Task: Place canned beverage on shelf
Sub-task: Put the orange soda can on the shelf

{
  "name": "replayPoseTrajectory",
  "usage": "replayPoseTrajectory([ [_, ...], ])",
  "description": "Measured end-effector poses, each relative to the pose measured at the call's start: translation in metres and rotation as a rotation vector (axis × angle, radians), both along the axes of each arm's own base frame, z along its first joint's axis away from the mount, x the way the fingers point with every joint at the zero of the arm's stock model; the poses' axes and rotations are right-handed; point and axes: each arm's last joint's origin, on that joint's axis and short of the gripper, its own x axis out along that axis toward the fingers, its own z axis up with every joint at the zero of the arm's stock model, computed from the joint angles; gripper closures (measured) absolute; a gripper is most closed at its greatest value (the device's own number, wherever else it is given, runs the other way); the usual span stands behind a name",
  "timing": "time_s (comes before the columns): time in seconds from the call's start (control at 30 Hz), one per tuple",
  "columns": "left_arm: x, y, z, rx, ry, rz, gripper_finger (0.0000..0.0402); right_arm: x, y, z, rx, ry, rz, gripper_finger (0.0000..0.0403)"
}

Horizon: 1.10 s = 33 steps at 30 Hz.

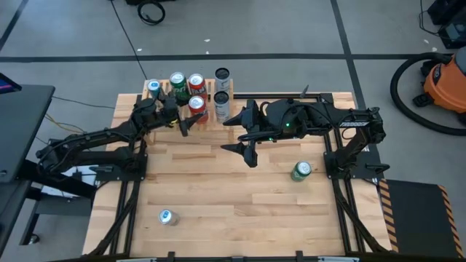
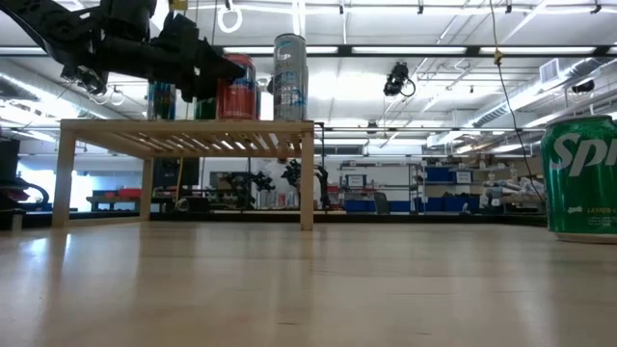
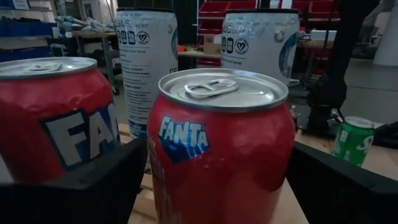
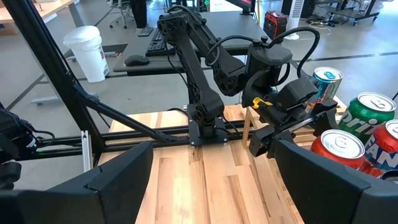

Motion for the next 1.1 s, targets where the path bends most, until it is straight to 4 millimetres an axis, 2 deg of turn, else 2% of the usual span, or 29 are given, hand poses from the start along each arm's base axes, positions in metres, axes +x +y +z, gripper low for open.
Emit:
replayPoseTrajectory([
  [0.2,0.0002,-0.0004,-0.0004,0.039,0.021,-0.017,0.0036,0.0000,0.0001,0.0000,0.000,0.000,0.000,0.0055],
  [0.9,-0.0070,0.0089,-0.0022,0.006,0.026,-0.068,0.0038,0.0000,-0.0001,0.0000,0.000,0.000,0.000,0.0055],
  [1.1,-0.0071,0.0090,-0.0020,0.041,0.038,-0.067,0.0057,0.0000,0.0000,0.0000,0.000,0.000,0.000,0.0055],
])
